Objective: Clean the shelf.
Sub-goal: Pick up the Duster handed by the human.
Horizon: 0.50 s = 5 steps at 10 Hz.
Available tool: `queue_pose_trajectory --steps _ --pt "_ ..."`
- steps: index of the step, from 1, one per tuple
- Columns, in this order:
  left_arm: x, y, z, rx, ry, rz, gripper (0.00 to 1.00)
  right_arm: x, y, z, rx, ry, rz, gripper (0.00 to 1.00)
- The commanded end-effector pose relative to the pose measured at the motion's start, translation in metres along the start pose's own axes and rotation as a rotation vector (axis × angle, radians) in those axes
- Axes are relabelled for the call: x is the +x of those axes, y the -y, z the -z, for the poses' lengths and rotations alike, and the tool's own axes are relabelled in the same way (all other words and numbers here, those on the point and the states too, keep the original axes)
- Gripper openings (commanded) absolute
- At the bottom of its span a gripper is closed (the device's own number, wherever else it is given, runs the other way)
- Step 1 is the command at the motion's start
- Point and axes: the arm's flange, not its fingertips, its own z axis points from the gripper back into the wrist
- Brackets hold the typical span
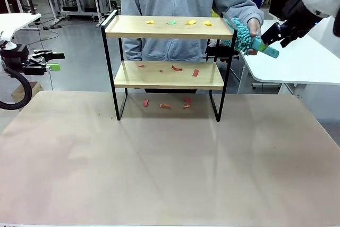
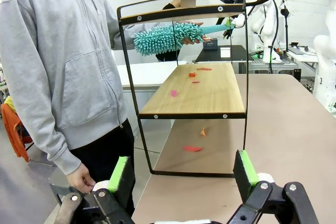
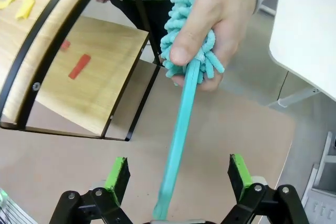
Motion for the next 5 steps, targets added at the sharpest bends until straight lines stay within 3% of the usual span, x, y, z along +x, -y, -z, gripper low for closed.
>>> queue_pose_trajectory --steps 1,2,3,4,5 --pt "0.0021 0.0003 -0.0001 -0.003 -0.002 0.003 1.0 0.0068 -0.0015 0.005 -0.034 -0.004 0.027 1.0" --pt "0.0021 0.0003 -0.0001 -0.003 -0.002 0.003 1.0 0.0071 -0.0011 0.006 -0.032 -0.007 0.027 1.0" --pt "0.0021 0.0003 -0.0001 -0.003 -0.002 0.003 1.0 0.007 -0.0009 0.0045 -0.036 -0.004 0.035 0.41" --pt "0.0021 0.0003 -0.0001 -0.003 -0.002 0.003 1.0 0.008 -0.0004 0.0039 -0.037 -0.007 0.04 0.4" --pt "0.0021 0.0003 -0.0001 -0.003 -0.002 0.003 1.0 0.0085 -0.0002 0.0037 -0.037 -0.009 0.042 0.0"
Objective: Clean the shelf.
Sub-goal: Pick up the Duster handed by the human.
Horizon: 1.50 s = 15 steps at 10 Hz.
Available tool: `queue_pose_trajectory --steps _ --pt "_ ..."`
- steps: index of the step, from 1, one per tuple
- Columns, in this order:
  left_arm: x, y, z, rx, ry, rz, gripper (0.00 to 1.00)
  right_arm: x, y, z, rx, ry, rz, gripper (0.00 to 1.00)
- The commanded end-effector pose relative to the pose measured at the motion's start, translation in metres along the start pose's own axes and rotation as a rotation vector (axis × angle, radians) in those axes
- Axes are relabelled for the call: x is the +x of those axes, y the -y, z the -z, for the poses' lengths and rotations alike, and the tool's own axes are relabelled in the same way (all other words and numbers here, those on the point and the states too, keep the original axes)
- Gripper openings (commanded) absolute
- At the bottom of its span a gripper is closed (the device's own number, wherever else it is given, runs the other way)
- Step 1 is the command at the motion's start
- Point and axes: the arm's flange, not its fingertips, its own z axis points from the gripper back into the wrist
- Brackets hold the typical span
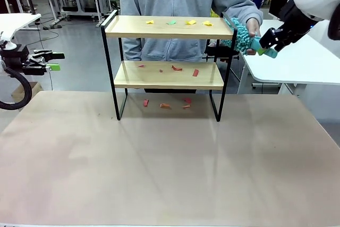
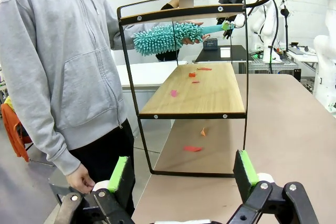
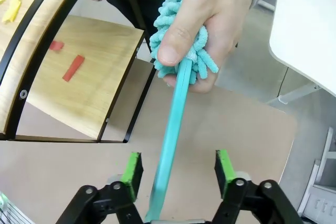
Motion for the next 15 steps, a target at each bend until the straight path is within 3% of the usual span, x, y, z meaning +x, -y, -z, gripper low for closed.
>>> queue_pose_trajectory --steps 1,2,10,12,13,15 --pt "0.002 0.0 0.0 -0.003 -0.002 0.003 1.0 0.006 -0.002 -0.003 -0.032 -0.004 0.025 0.36" --pt "0.002 0.0 0.0 -0.003 -0.002 0.003 1.0 0.006 -0.003 -0.004 -0.027 -0.005 0.024 0.0" --pt "0.002 0.0 0.0 -0.003 -0.002 0.003 1.0 0.007 -0.003 -0.009 -0.072 -0.005 0.052 0.0" --pt "0.002 0.0 0.0 -0.003 -0.002 0.003 1.0 0.008 0.006 -0.008 -0.074 0.064 0.045 0.0" --pt "0.002 0.0 0.0 -0.003 -0.002 0.003 1.0 0.004 0.0 -0.006 -0.042 -0.002 0.03 0.0" --pt "0.002 0.0 0.0 -0.003 -0.002 0.003 1.0 0.004 0.0 -0.006 -0.042 -0.002 0.03 0.0"
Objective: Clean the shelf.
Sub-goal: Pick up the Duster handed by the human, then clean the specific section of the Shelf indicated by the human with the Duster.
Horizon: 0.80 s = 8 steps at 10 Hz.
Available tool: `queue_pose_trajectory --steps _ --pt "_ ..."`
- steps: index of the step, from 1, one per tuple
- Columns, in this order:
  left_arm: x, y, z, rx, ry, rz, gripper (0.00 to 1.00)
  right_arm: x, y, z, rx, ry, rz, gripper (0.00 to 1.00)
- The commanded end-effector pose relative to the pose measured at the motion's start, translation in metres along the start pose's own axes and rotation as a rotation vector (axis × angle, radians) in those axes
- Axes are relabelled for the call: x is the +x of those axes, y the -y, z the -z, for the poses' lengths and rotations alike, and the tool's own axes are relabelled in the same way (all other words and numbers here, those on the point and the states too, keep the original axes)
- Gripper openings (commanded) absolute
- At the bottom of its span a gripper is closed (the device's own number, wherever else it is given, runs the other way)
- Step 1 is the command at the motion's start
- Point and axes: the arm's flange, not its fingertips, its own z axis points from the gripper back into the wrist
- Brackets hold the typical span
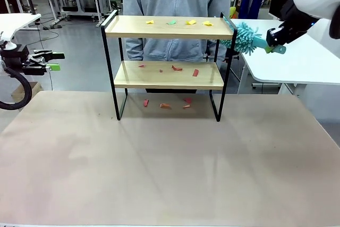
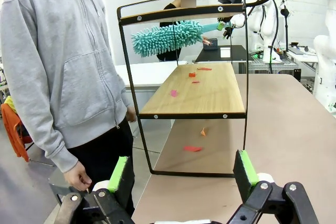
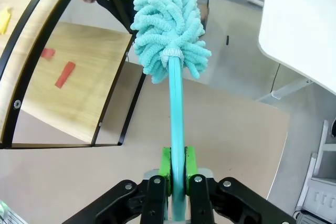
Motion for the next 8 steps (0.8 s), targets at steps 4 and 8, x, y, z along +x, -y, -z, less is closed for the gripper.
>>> queue_pose_trajectory --steps 4,8 --pt "0.0021 0.0003 -0.0001 -0.003 -0.002 0.003 1.0 0.0007 -0.0005 -0.0024 0.0 0.003 -0.001 0.0" --pt "0.0021 0.0003 -0.0001 -0.003 -0.002 0.003 1.0 0.0007 -0.0005 -0.0024 0.0 0.003 -0.001 0.0"
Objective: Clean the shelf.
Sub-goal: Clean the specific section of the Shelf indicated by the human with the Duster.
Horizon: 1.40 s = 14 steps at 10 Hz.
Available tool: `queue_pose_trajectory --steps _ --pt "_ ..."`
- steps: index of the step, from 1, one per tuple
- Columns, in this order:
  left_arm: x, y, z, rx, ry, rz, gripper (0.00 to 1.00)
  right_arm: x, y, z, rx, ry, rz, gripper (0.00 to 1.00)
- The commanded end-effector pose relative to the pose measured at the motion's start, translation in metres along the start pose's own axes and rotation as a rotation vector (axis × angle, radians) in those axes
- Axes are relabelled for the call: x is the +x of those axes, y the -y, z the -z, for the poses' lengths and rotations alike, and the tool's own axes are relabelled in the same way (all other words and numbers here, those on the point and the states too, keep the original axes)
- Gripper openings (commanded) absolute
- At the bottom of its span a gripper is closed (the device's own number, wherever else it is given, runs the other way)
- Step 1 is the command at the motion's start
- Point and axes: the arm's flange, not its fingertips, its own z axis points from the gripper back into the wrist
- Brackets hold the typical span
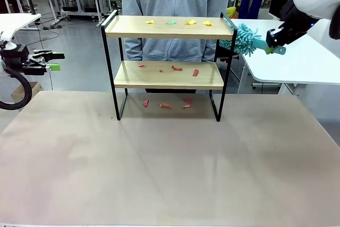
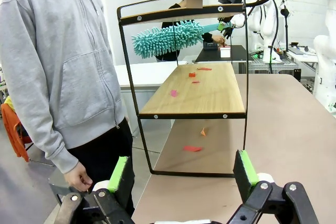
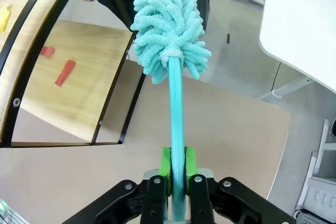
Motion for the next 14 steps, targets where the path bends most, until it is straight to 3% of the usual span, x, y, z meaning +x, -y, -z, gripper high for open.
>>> queue_pose_trajectory --steps 1,2,4,8,11,14 --pt "0.002 0.0 0.0 -0.003 -0.002 0.003 1.0 0.001 0.0 -0.003 -0.002 0.007 -0.001 0.0" --pt "0.002 0.0 0.0 -0.003 -0.002 0.003 1.0 0.0 0.0 0.0 0.0 0.0 0.0 0.13" --pt "0.002 0.0 0.0 -0.003 -0.002 0.003 1.0 -0.007 0.036 -0.029 -0.092 -0.011 -0.047 0.13" --pt "0.002 0.0 0.0 -0.003 -0.002 0.003 1.0 -0.037 0.093 -0.095 -0.186 -0.204 -0.23 0.13" --pt "0.002 0.0 0.0 -0.003 -0.002 0.003 1.0 -0.067 0.114 -0.124 -0.126 -0.408 -0.434 0.13" --pt "0.002 0.0 0.0 -0.003 -0.002 0.003 1.0 -0.111 0.082 -0.14 0.064 -0.545 -0.701 0.13"
